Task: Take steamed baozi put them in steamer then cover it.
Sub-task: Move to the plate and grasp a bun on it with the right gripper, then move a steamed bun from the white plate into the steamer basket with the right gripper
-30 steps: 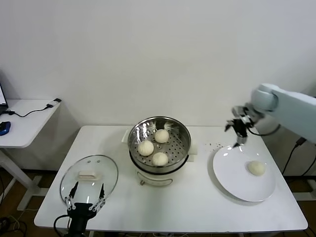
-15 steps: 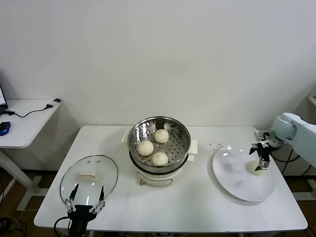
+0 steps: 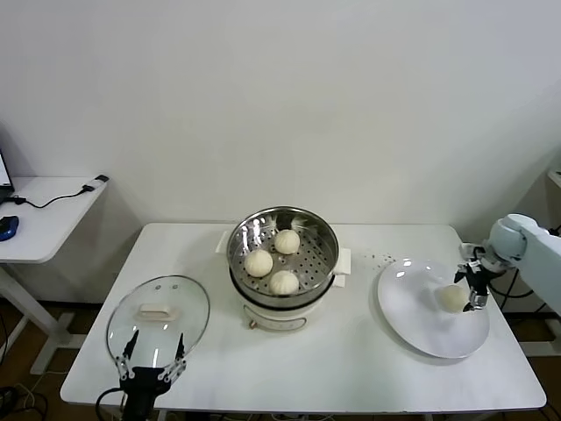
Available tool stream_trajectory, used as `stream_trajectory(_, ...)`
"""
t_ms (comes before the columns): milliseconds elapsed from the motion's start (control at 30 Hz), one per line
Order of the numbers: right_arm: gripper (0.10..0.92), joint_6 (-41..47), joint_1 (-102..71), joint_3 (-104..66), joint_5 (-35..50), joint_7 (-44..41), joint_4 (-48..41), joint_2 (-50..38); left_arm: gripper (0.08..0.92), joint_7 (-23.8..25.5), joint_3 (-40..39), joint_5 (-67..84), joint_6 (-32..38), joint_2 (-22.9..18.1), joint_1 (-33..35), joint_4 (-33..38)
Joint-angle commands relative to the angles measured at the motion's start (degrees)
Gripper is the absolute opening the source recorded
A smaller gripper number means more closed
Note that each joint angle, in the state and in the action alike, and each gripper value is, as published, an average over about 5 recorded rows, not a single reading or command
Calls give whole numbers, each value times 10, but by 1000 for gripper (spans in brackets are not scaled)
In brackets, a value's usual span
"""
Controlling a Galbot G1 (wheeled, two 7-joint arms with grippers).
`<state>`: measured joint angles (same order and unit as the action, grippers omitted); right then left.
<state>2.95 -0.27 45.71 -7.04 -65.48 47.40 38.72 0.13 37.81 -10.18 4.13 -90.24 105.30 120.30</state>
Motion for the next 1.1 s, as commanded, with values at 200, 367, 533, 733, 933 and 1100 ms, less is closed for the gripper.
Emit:
stream_trajectory(200, 781, -13, -21, -30, -29, -7, -47, 36, 823, -3, -1, 0, 1, 0, 0, -1)
stream_trajectory(367, 734, -15, -19, -31, -26, -12, -47, 36, 823, -3, -1, 0, 1, 1, 0, 1)
stream_trajectory(533, 695, -10, -7, -19, -5, -15, -41, 32, 823, -3, -3, 0, 2, 0, 0, 2)
stream_trajectory(733, 666, 22, 60, 52, 95, -12, -8, 21, 823, -5, -6, 0, 6, -1, 6, 10)
stream_trajectory(933, 662, 50, 234, 209, 230, -6, 33, 43, 823, -7, -13, 0, 9, 0, 12, 17)
stream_trajectory(1100, 662, 72, 379, 343, 357, -1, 55, 96, 823, -6, -18, 0, 10, 1, 12, 23)
